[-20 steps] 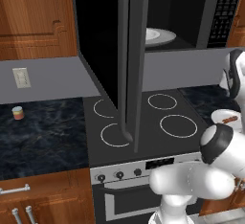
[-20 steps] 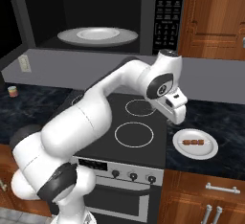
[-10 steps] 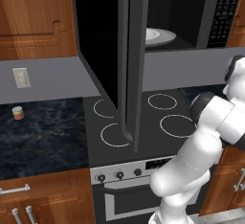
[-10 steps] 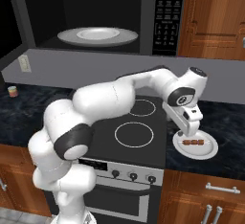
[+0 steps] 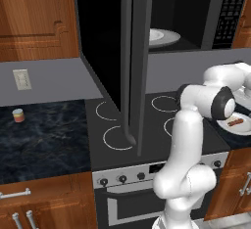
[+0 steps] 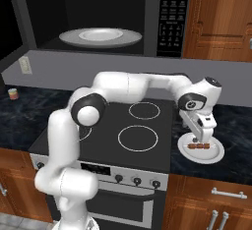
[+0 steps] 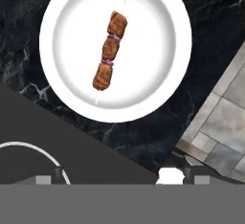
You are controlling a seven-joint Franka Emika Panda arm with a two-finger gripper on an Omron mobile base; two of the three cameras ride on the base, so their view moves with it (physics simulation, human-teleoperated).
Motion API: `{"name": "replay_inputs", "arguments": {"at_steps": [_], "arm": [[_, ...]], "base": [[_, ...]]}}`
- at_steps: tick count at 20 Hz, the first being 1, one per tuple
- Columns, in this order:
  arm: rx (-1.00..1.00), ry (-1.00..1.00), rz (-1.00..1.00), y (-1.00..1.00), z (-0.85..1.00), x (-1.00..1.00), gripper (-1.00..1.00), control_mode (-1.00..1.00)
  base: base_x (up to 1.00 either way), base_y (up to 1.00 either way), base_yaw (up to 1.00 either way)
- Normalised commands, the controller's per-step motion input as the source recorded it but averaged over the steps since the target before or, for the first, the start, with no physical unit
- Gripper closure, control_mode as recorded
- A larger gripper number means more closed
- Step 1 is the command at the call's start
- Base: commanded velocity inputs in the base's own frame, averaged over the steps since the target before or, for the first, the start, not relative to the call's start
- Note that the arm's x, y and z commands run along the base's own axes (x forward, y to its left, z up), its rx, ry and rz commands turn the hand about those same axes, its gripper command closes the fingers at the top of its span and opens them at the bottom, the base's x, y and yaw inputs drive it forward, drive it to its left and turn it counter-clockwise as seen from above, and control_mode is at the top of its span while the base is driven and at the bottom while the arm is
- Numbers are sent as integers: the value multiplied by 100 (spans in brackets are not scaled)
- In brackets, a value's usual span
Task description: Pick the kebab skewer from the counter and place it in the microwave. Then turn on the microwave.
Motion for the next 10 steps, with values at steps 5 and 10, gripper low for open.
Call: {"name": "replay_inputs", "arguments": {"at_steps": [5,10], "arm": [[2,4,-7,-40,-37,33,-100,-100],[0,2,-6,-22,-31,44,-100,-100]], "base": [[0,0,0],[0,0,0]]}}
